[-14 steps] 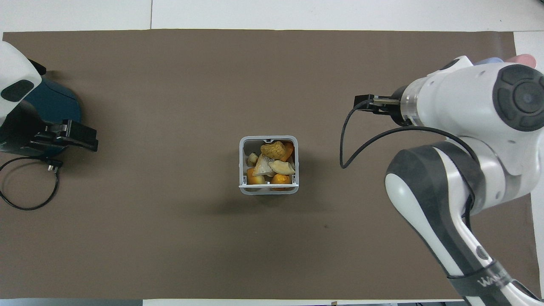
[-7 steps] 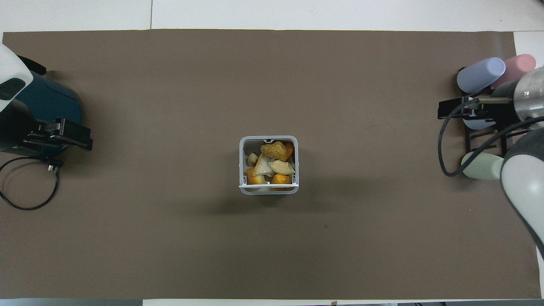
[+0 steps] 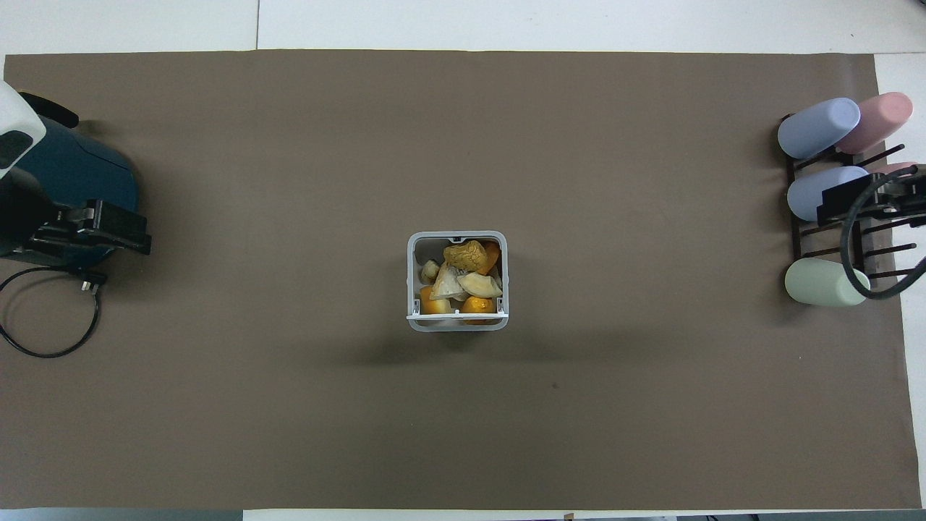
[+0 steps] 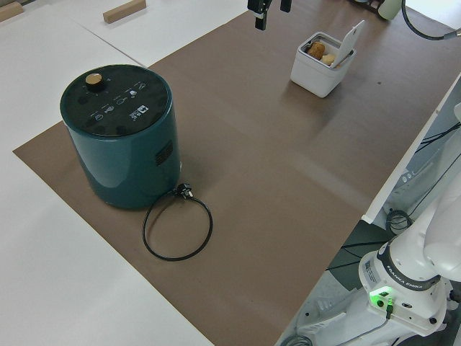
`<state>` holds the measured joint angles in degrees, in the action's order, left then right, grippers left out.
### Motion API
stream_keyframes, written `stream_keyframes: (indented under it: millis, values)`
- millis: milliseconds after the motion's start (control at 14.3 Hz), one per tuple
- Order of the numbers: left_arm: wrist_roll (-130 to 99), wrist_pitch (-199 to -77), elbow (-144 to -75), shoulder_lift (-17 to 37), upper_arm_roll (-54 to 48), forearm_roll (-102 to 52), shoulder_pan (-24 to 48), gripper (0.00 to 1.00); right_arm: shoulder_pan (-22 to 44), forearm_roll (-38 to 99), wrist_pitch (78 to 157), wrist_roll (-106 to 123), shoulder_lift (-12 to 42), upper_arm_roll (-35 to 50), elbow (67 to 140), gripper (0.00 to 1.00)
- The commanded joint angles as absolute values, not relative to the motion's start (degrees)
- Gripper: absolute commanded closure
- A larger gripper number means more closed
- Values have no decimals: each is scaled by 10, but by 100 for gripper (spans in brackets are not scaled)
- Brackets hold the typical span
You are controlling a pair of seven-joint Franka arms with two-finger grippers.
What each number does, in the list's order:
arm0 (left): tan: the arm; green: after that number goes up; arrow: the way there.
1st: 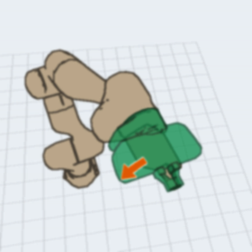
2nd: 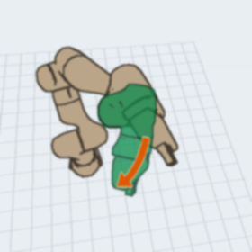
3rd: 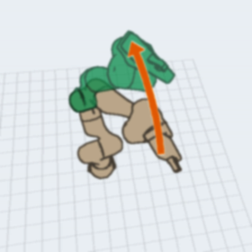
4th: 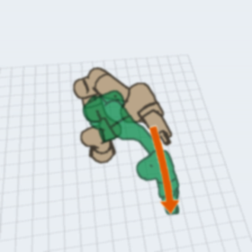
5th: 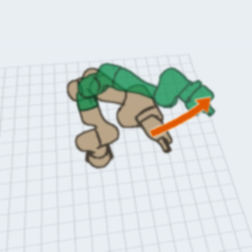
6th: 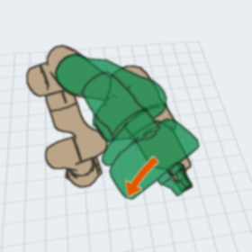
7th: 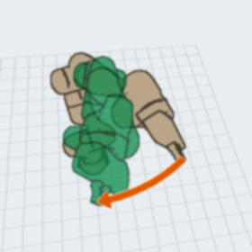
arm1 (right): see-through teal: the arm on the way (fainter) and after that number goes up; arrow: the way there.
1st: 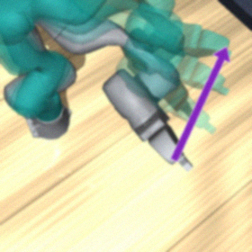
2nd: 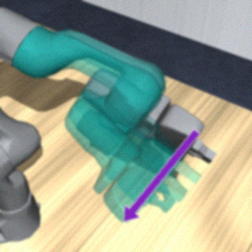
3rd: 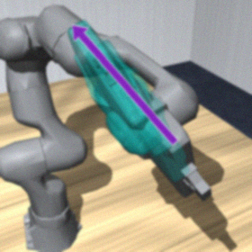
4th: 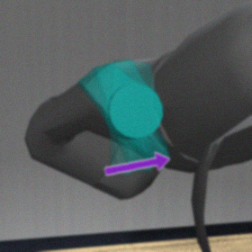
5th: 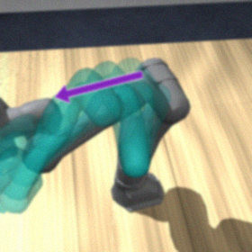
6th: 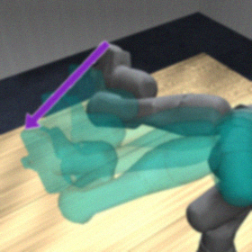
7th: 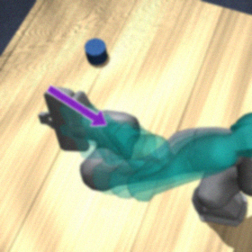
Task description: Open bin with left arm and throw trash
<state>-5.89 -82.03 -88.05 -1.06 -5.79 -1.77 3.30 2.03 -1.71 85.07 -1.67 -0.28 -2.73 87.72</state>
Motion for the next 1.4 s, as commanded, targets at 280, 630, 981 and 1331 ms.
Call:
stream_keyframes:
  millis: [280,630,981,1331]
  values:
    - [-60,-831,-882,-20,-61,-22,29,0,-7,-17,827,-4,-5,-22,885,0]
    - [-59,-831,-882,-20,-61,-22,28,0,-7,-16,829,-4,-10,-6,889,0]
    - [-53,-834,-882,-20,-62,-22,27,0,-10,-16,832,-11,-9,9,889,0]
    - [-52,-835,-882,-20,-61,-22,28,0,-10,-16,859,-12,-8,9,889,0]
